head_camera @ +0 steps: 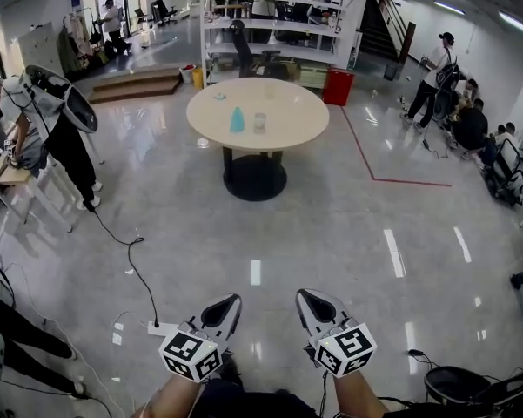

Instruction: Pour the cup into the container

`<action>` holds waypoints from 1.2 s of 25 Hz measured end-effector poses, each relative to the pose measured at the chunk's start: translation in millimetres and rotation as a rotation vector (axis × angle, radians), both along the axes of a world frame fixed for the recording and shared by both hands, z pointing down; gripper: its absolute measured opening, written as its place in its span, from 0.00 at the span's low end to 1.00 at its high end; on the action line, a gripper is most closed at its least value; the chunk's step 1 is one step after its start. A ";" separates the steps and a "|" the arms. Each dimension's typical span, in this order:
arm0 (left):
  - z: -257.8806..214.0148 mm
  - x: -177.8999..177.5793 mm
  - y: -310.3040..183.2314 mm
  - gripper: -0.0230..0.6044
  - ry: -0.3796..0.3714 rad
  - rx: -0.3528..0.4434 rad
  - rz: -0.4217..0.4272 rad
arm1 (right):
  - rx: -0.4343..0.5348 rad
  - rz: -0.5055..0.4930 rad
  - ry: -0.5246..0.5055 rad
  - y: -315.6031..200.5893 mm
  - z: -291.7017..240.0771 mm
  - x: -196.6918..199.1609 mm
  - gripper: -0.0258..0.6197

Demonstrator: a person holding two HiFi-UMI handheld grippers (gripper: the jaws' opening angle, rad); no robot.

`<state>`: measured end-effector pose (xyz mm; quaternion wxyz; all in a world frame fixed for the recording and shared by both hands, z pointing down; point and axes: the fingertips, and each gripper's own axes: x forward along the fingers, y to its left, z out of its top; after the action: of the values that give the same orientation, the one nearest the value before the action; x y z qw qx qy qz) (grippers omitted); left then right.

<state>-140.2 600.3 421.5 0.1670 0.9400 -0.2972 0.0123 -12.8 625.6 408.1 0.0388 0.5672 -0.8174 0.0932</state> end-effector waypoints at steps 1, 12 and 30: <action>-2.2 3.9 11.5 0.04 0.007 -0.004 -0.019 | -0.005 0.004 -0.004 13.4 0.6 7.9 0.05; -22.8 10.2 96.5 0.04 0.005 0.008 -0.122 | 0.031 0.083 -0.084 100.1 -17.6 59.5 0.05; -49.1 -52.3 129.2 0.04 0.056 0.067 -0.031 | 0.072 0.106 0.005 129.3 -61.7 -9.9 0.05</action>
<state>-192.6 729.5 372.4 0.1439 0.9403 -0.3074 -0.0264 -22.7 754.9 346.4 0.0156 0.6109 -0.7890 0.0644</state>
